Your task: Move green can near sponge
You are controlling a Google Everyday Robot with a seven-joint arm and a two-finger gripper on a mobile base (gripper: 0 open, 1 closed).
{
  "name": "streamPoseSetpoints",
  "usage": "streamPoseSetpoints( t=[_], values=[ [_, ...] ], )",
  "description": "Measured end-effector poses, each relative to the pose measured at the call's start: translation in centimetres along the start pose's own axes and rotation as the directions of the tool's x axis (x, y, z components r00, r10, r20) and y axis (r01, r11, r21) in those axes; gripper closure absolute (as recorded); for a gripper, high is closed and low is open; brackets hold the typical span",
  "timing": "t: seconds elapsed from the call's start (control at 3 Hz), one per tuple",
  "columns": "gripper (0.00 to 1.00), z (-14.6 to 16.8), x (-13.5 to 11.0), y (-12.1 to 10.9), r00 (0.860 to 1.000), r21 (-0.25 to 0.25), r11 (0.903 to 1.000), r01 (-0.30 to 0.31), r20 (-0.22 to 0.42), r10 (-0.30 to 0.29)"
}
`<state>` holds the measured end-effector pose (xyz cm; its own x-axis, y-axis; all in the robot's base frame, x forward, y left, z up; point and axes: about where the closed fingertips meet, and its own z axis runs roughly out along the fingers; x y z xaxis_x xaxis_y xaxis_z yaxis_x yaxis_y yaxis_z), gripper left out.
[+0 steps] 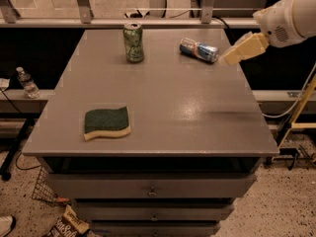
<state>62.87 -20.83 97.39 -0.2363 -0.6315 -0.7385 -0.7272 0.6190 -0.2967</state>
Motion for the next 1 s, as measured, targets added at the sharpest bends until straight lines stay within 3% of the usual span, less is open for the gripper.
streamPoseSetpoints(
  t=[0.33, 0.67, 1.0],
  values=[
    [0.0, 2.5, -5.2, -0.4, 0.995, 0.009, 1.0, -0.001, 0.097, 0.0],
    [0.0, 7.2, -10.4, 1.3, 0.992, -0.044, 0.9985, 0.033, 0.12, -0.027],
    [0.0, 7.2, -10.4, 1.4, 0.992, -0.046, 0.9984, 0.031, 0.12, -0.025]
  ],
)
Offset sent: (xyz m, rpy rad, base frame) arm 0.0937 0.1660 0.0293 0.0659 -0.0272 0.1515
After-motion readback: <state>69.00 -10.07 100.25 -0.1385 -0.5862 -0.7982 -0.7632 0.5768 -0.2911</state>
